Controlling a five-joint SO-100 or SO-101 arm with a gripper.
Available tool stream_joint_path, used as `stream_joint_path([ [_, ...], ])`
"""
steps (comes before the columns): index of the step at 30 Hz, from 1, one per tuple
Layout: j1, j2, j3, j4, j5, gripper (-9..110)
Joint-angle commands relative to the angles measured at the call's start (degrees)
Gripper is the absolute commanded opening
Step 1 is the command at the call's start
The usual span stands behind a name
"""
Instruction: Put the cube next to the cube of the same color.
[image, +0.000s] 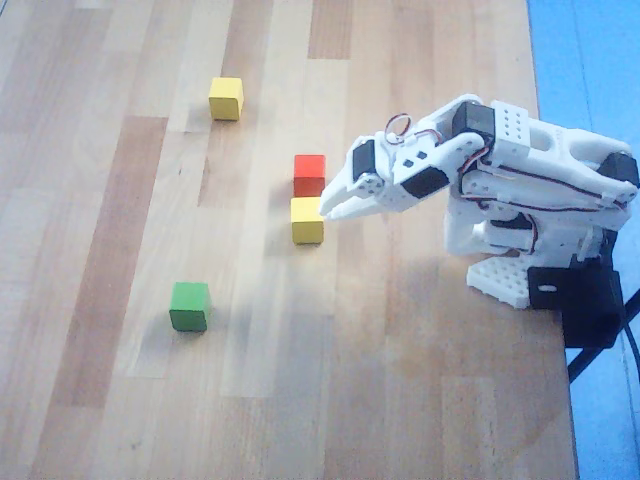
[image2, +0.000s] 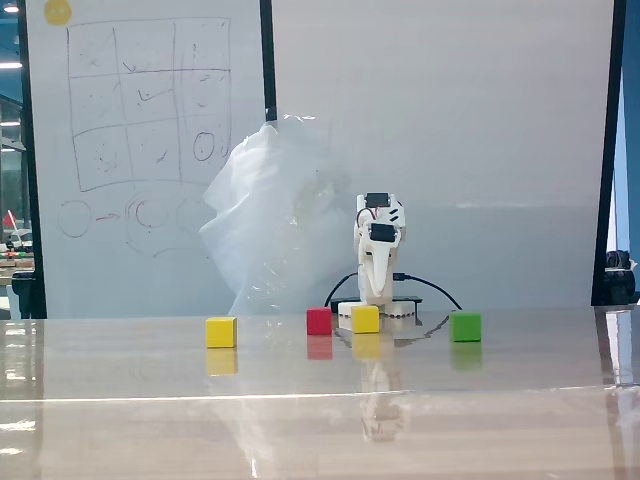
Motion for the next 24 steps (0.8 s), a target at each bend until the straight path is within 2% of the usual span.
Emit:
stream_joint_path([
  [1, -0.53, 2.29, -0.79, 0.26, 0.44, 0],
  [24, -1.14, 2.02, -1.32, 0.53, -0.09, 0],
])
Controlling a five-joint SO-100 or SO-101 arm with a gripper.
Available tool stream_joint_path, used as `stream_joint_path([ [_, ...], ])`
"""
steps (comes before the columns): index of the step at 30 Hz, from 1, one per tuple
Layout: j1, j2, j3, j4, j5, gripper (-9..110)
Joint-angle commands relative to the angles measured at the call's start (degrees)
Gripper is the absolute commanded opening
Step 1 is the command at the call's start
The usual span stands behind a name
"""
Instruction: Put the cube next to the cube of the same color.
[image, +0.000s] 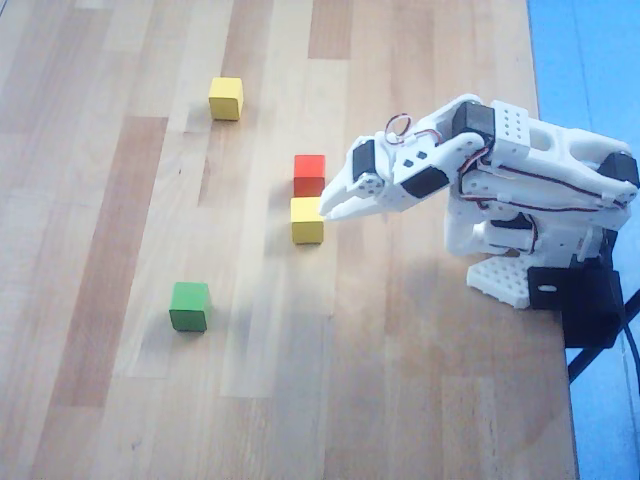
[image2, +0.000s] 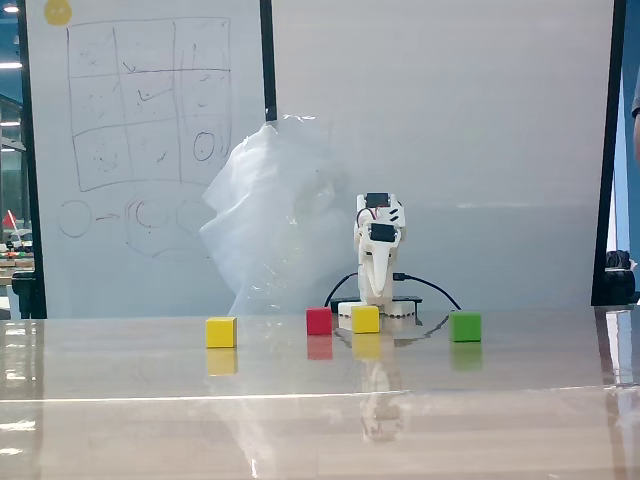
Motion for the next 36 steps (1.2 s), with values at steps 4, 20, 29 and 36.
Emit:
stream_joint_path([
  [4, -0.79, 2.02, -1.41, 0.53, -0.09, 0],
  [20, 0.0, -41.92, -41.22, 9.23, 0.62, 0],
  [29, -0.09, -77.43, -67.59, 19.42, 0.09, 1],
  [36, 0.0, -85.08, -69.7, 21.01, -0.18, 16],
])
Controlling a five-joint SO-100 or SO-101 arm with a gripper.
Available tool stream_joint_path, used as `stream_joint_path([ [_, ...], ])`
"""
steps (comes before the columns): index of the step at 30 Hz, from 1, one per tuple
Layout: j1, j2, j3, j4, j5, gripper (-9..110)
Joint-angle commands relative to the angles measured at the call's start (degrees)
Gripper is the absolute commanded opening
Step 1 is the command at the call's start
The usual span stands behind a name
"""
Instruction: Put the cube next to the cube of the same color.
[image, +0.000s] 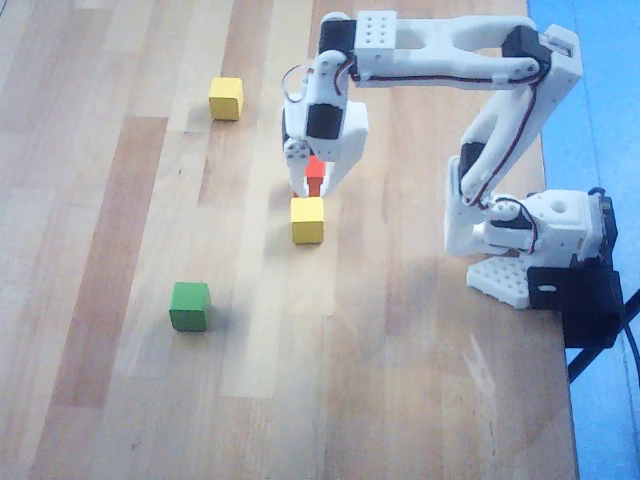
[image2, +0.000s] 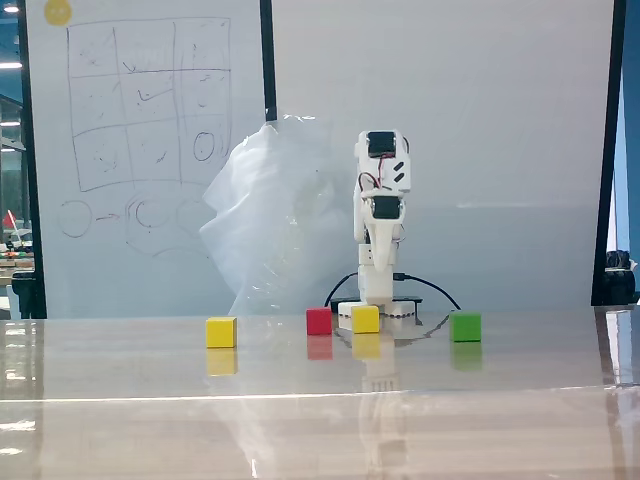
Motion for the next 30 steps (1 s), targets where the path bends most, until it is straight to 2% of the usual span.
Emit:
stream_joint_path([
  [1, 0.44, -0.44, -5.36, 0.79, -0.18, 20],
  [5, 2.29, -0.79, -3.34, 0.0, -0.35, 32],
  [8, 5.27, -1.76, 0.97, -0.35, -0.97, 35],
  [14, 10.46, -5.1, 7.91, -7.12, -7.38, 31],
  [30, 8.26, -14.77, 8.26, -17.14, -7.38, 29],
])
